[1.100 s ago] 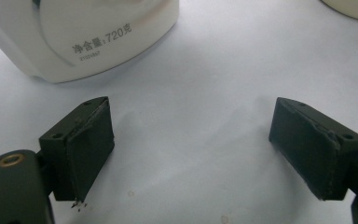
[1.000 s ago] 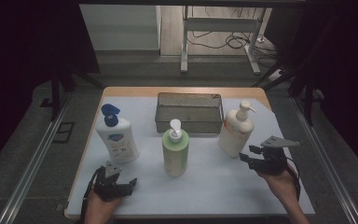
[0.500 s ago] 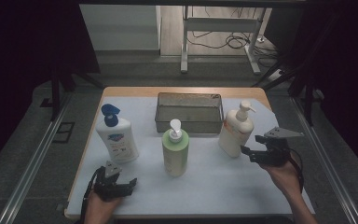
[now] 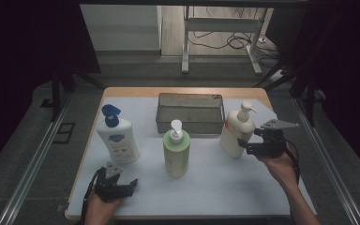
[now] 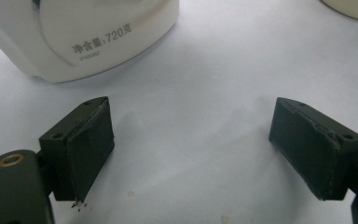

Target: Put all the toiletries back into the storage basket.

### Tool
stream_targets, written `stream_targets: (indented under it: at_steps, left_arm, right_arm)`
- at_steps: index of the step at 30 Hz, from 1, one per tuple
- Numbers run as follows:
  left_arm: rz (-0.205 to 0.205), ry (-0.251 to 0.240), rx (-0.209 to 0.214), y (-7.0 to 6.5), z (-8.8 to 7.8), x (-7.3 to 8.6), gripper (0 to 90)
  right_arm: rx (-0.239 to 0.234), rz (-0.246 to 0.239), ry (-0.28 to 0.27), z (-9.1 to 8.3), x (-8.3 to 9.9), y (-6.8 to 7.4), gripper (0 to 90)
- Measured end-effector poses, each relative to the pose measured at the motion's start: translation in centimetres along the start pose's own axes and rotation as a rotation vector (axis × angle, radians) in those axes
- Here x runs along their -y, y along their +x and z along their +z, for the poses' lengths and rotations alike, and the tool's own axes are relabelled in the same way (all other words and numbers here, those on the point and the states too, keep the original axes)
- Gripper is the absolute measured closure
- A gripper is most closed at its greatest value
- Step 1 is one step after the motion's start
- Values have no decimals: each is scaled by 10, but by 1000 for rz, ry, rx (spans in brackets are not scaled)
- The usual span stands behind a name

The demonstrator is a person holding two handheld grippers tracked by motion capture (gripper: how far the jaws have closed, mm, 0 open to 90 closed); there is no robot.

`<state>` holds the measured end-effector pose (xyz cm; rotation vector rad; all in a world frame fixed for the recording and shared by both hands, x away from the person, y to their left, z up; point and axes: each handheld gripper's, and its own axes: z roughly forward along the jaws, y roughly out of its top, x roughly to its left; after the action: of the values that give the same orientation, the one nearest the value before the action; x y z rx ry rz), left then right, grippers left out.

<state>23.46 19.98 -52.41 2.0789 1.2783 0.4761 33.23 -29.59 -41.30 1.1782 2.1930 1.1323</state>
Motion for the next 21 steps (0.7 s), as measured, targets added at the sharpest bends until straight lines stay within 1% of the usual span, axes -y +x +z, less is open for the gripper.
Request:
stream_targets:
  at_steps: [6, 10, 12, 14, 15, 21]
  left_arm:
    - [0, 0, 1, 0, 0, 0, 135]
    - [0, 1, 1, 0, 0, 0, 135]
    - [0, 1, 1, 0, 0, 0, 135]
    - [0, 0, 1, 0, 0, 0, 135]
    - [0, 0, 1, 0, 0, 0, 135]
    - [0, 0, 1, 0, 0, 0, 135]
  right_arm:
    - [-10, 9, 3, 12, -9, -1, 189]
    - [-13, 9, 1, 17, -12, -1, 181]
    - [-8, 9, 6, 19, -13, -1, 186]
    - [-3, 0, 8, 21, -15, -1, 190]
    - [-1, 4, 7, 22, -15, -1, 200]
    - [12, -6, -6, 28, -19, 0, 252]
